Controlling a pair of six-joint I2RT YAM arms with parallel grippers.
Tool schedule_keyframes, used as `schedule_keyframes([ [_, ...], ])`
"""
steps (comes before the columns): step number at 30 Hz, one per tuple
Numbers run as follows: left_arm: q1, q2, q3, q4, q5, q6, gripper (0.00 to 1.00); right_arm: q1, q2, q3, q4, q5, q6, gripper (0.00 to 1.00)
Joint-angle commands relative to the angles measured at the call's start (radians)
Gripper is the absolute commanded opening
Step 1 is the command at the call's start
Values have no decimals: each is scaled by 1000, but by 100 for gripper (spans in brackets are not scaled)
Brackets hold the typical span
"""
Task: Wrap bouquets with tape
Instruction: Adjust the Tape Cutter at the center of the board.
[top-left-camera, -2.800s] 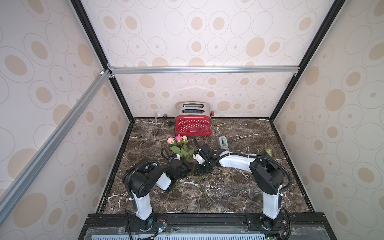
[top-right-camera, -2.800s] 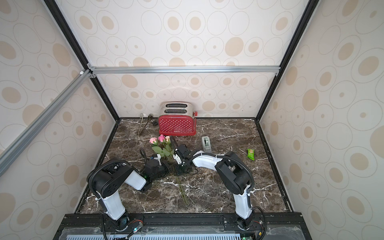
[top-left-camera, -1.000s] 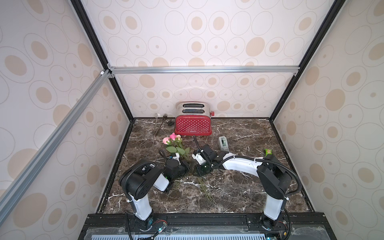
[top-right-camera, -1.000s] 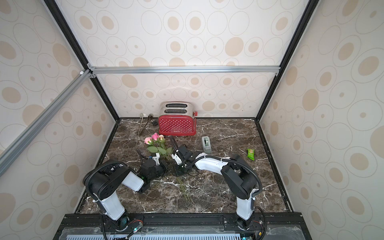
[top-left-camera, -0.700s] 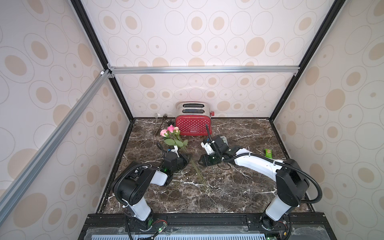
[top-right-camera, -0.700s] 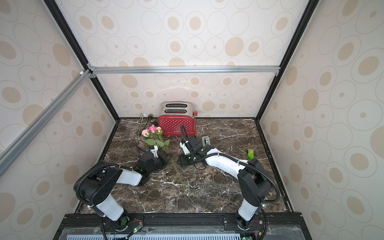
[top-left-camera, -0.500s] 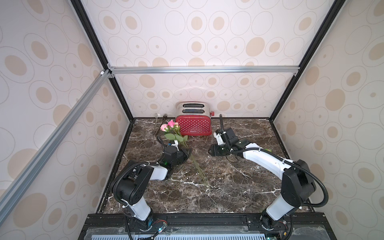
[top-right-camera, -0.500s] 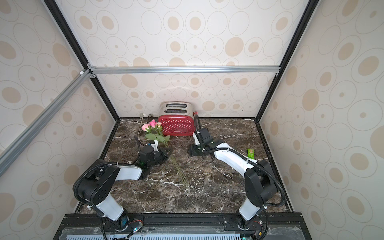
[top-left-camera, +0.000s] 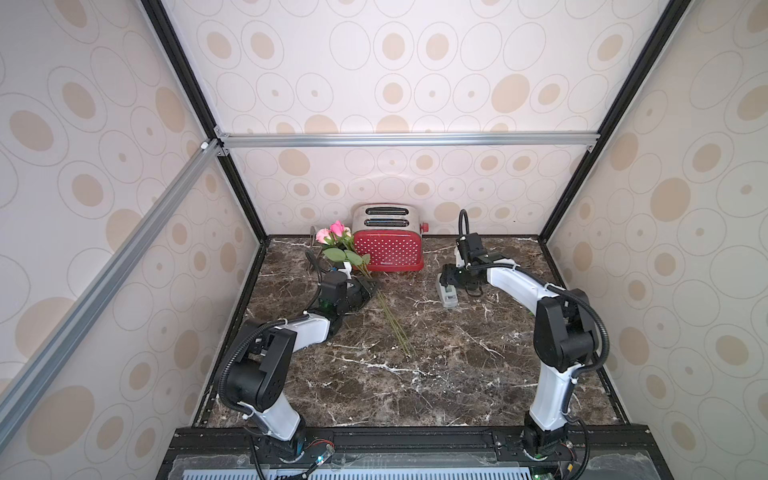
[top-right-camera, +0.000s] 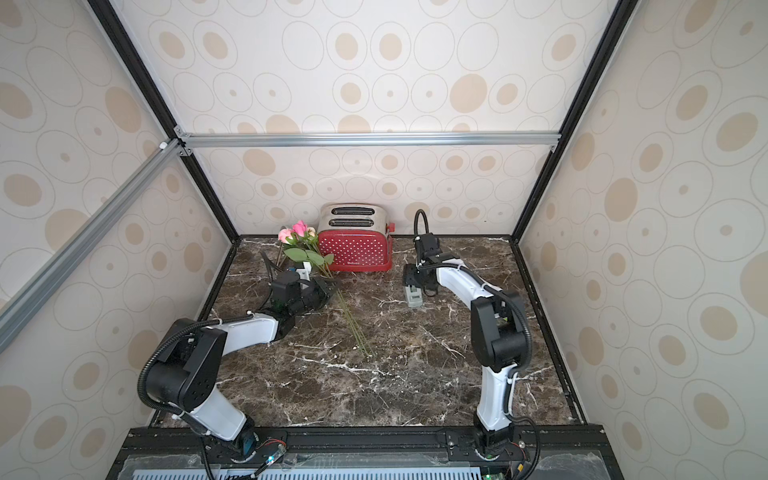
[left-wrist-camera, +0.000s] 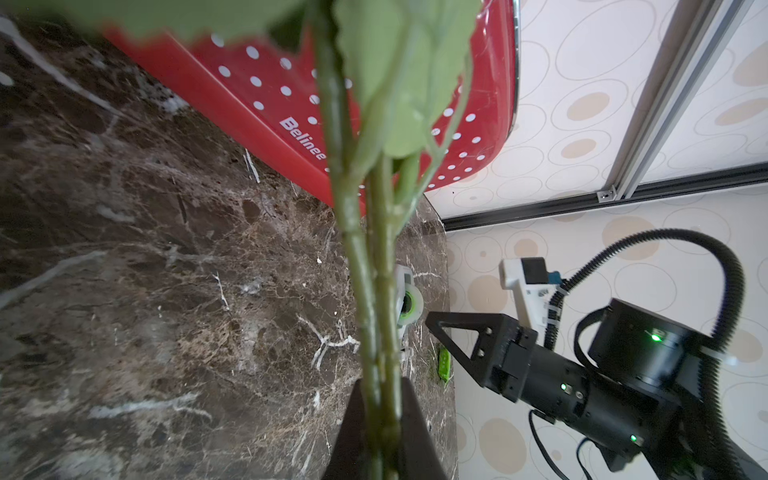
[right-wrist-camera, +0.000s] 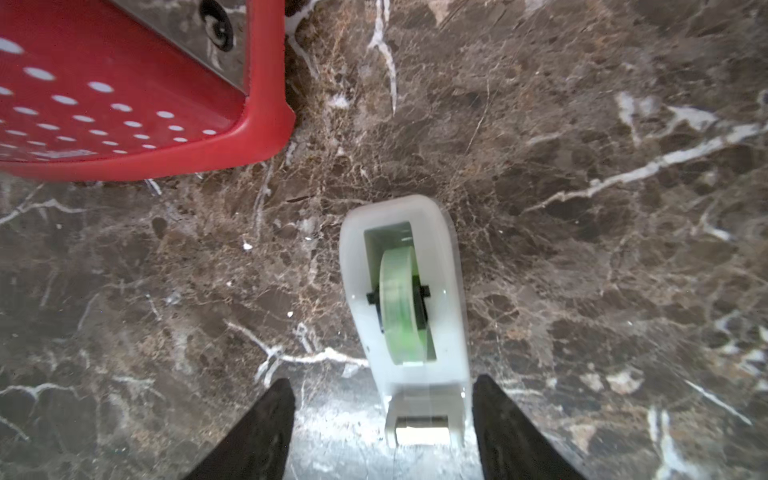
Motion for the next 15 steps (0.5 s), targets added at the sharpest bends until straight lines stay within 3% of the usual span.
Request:
schedule_keyframes([
  [1, 3, -29, -8, 37, 19, -12, 0, -13, 41, 33, -42, -2, -29, 78],
  [9, 1, -72, -34, -9, -59, -3, 0, -15, 81, 7, -20, -95, 4, 79],
  [15, -33, -83, -113, 120, -106, -78, 0, 18, 28, -75, 42, -169, 69, 77],
])
